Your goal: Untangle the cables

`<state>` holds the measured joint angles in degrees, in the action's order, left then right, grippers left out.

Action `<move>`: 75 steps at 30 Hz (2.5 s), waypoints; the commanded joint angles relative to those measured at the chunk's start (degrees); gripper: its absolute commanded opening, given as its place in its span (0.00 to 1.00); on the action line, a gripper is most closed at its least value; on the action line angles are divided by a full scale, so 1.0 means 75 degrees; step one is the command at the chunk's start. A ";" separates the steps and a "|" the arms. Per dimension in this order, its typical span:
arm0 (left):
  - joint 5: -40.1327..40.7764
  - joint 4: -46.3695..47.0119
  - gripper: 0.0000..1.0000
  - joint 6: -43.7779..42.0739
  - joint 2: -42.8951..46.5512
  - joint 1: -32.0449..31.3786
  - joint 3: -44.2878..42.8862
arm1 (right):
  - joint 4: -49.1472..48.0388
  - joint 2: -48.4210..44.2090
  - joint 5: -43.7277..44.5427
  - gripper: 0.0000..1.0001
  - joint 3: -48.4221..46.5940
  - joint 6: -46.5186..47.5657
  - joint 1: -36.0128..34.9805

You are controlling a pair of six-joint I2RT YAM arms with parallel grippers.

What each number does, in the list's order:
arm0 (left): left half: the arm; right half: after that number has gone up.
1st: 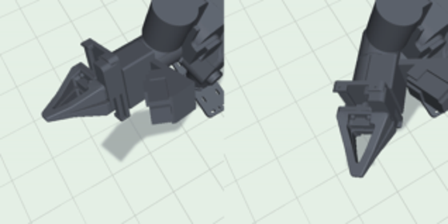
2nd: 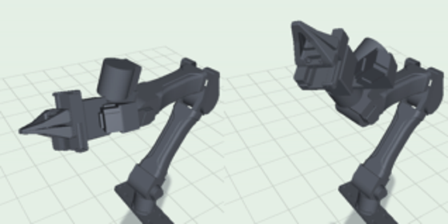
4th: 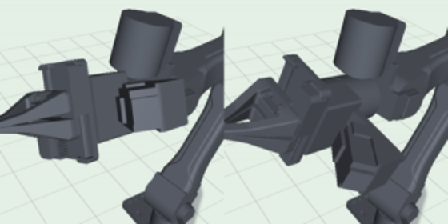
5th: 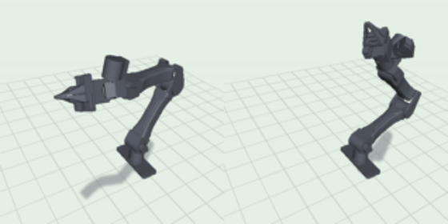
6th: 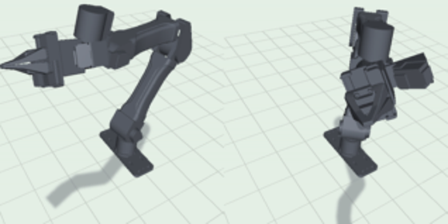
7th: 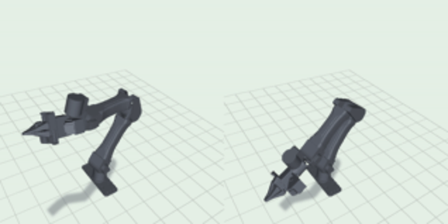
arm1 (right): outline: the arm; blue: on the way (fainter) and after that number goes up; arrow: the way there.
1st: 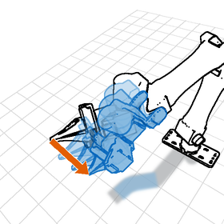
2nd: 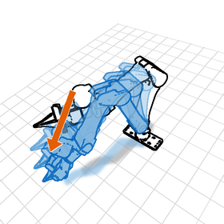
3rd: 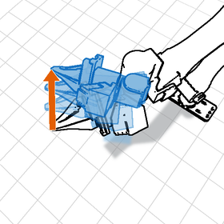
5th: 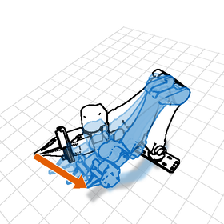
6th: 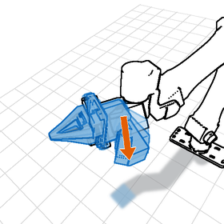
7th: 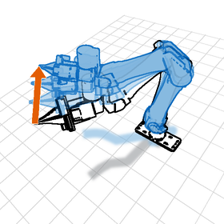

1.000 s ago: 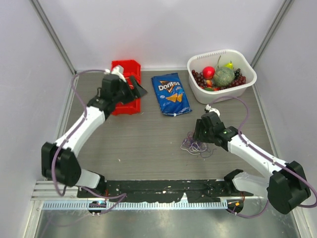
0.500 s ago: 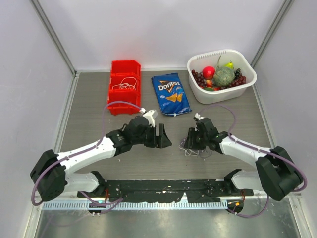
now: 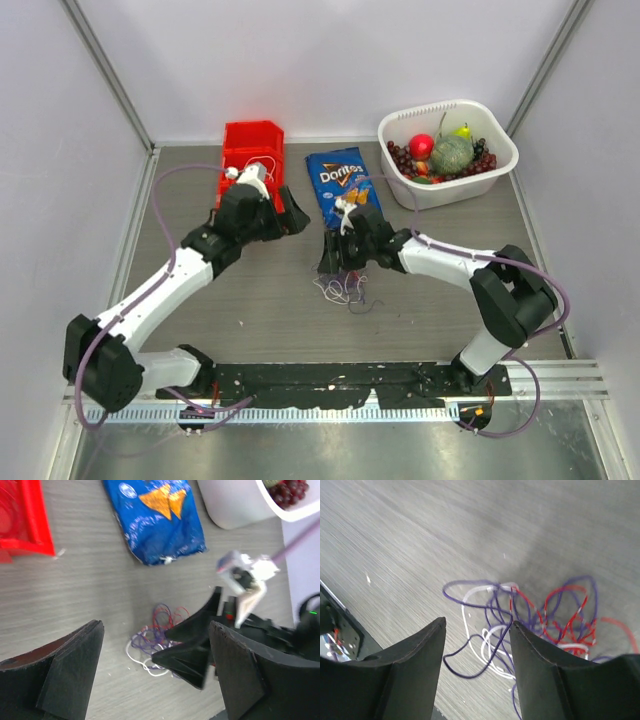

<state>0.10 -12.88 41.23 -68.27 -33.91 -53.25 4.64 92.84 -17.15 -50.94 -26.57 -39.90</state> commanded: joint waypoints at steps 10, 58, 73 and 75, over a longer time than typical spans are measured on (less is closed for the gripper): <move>-0.1955 -0.4360 0.80 -0.2227 -0.3128 0.0502 -0.3900 | 0.3574 -0.0121 0.1266 0.59 -0.1985 0.1503 0.0715; 0.2176 -0.4588 0.00 -0.4349 -0.3215 -0.0342 -0.5870 | 0.3974 -0.0507 0.4876 0.01 -0.0779 0.1058 0.0808; 0.3712 -0.2174 0.00 -0.4876 -0.1655 -0.0354 -0.8190 | 0.4021 -0.0695 0.4771 0.01 -0.0357 0.0953 0.1581; 0.3842 -0.1986 0.00 -0.5052 -0.1783 -0.0342 -0.8496 | 0.4010 -0.0706 0.4689 0.01 -0.0392 0.0987 0.1628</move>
<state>24.53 -35.81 6.48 -81.76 -36.67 -112.42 34.89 89.47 17.47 -53.52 -18.31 -28.51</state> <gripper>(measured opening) 0.009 0.023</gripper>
